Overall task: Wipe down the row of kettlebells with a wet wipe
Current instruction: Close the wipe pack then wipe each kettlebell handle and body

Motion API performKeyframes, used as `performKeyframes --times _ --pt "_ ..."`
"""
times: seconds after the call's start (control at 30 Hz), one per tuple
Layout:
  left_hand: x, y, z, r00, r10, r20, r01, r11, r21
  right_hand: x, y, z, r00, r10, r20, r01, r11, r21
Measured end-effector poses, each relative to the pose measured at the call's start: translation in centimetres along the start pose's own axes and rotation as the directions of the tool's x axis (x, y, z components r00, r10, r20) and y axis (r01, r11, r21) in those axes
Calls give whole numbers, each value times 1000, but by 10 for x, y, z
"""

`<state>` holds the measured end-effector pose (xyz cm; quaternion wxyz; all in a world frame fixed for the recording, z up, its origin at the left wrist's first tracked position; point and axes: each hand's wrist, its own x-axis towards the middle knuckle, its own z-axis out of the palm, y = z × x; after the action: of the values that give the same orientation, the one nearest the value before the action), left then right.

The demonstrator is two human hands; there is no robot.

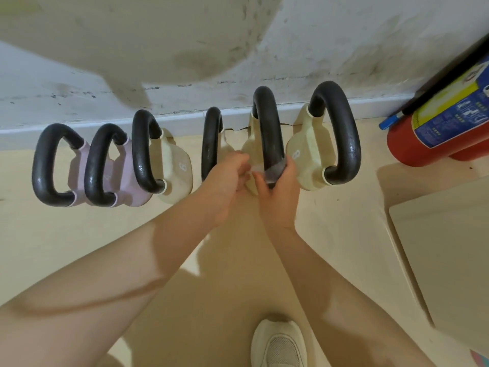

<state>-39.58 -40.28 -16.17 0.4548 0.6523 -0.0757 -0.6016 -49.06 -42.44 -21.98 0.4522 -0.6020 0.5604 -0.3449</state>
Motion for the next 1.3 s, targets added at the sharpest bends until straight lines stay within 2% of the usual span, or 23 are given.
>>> performKeyframes --times 0.1,0.23,0.33,0.4,0.47,0.53,0.57,0.63,0.7,0.77,0.8,0.9,1.03,1.07,1.1,1.13,1.2,1.23,1.27,1.3 --pt "-5 4 -2 1000 0 -13 1 1000 19 -7 9 8 997 52 -62 -54 998 -35" --pt "-5 10 -1 999 -32 37 35 997 -69 -8 2 6 998 67 13 -68 984 165" --pt "0 8 -1 998 -39 57 44 994 -96 10 -16 -1 998 -57 37 54 996 75" --pt "1 4 -1 998 -23 53 27 997 -78 34 -32 -2 979 -203 30 205 970 -132" --pt "1 2 -3 998 -16 55 20 997 -73 55 -45 -2 924 -352 148 380 805 -457" --pt "1 3 -4 999 -27 38 30 996 -79 72 -53 -1 843 -355 403 534 473 -701" --pt "1 3 -4 999 -31 25 33 995 -96 76 -58 -3 774 -312 551 632 324 -704" --pt "0 7 -5 1000 -22 -3 21 992 -121 77 -67 -6 631 -210 747 776 140 -615" --pt "-2 11 -7 1000 7 -28 -9 996 -89 72 -72 -6 533 -140 835 834 -82 -546" --pt "-1 11 -11 998 16 -59 -19 999 -43 63 -70 -2 477 -32 878 839 -281 -466" --pt "-1 11 -12 997 14 -69 -15 1000 -17 58 -63 0 470 14 883 838 -322 -441" --pt "-2 7 -15 998 18 -66 -15 999 45 41 -40 0 454 74 888 848 -343 -405" --pt "-4 6 -18 1000 0 -11 0 999 35 15 -12 -21 400 106 911 799 -528 -289" --pt "-4 6 -17 1000 -3 -2 3 1000 31 16 -2 -27 385 97 918 763 -593 -258" --pt "-4 6 -17 1000 -3 3 2 1000 27 21 3 -34 370 5 929 725 -627 -285" --pt "-4 6 -16 1000 0 5 0 1000 21 28 1 -39 360 -113 926 713 -607 -352" --pt "-3 7 -14 1000 6 -7 -6 1000 14 38 -4 -44 386 -307 870 730 -476 -491" --pt "-4 7 -12 1000 6 -11 -6 1000 6 39 -3 -47 399 -327 856 743 -431 -512" --pt "-5 7 -11 1000 4 -7 -4 1000 -4 37 2 -51 391 -296 872 745 -454 -488" --pt "-7 6 -9 1000 4 7 -3 1000 -12 35 11 -54 336 -289 897 746 -500 -440"
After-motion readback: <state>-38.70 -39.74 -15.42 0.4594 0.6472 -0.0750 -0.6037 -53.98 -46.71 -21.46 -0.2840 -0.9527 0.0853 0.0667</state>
